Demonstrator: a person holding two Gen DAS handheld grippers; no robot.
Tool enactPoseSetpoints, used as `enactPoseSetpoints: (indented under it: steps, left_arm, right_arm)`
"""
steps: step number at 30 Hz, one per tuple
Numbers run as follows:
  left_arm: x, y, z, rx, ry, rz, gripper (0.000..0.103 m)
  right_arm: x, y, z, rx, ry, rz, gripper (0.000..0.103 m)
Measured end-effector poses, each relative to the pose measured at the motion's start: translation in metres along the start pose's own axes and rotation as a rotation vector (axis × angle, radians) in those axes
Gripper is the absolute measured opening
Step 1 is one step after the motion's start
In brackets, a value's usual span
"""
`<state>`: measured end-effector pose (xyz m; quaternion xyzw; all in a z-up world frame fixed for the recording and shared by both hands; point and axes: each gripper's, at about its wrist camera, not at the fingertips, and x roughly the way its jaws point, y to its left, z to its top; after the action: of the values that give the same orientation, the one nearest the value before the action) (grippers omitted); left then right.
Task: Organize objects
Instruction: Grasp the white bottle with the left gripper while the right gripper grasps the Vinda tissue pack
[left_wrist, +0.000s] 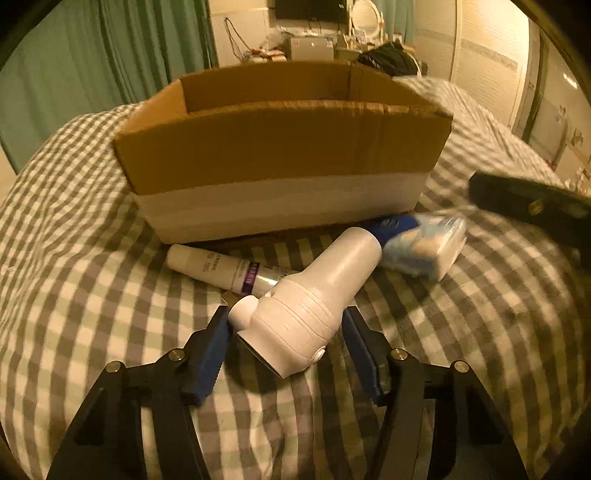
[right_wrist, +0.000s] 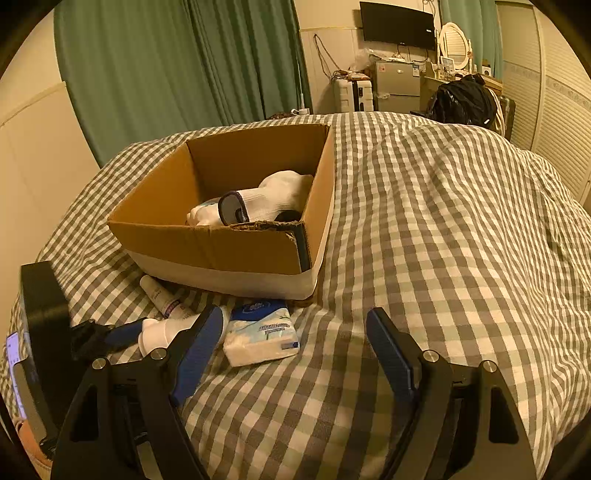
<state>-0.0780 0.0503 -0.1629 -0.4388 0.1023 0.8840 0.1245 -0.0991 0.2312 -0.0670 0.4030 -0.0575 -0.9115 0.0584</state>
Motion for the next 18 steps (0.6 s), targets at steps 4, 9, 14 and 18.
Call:
enactPoseSetpoints:
  steps: [4, 9, 14, 18]
  left_arm:
    - [-0.016, 0.020, 0.004, -0.033, -0.045, 0.074, 0.062]
    - [-0.031, 0.043, 0.004, -0.136, -0.063, 0.122, 0.062]
    - [-0.036, 0.050, 0.000, -0.156, -0.069, 0.130, 0.062]
    - [-0.034, 0.052, -0.007, -0.141, -0.066, 0.135, 0.062]
  right_arm:
    - [0.005, 0.005, 0.000, -0.024, 0.016, -0.005, 0.080]
    - [0.019, 0.019, -0.002, -0.078, 0.071, 0.016, 0.080]
    - [0.039, 0.042, -0.005, -0.170, 0.134, 0.032, 0.080]
    - [0.063, 0.054, -0.013, -0.244, 0.206, -0.033, 0.080]
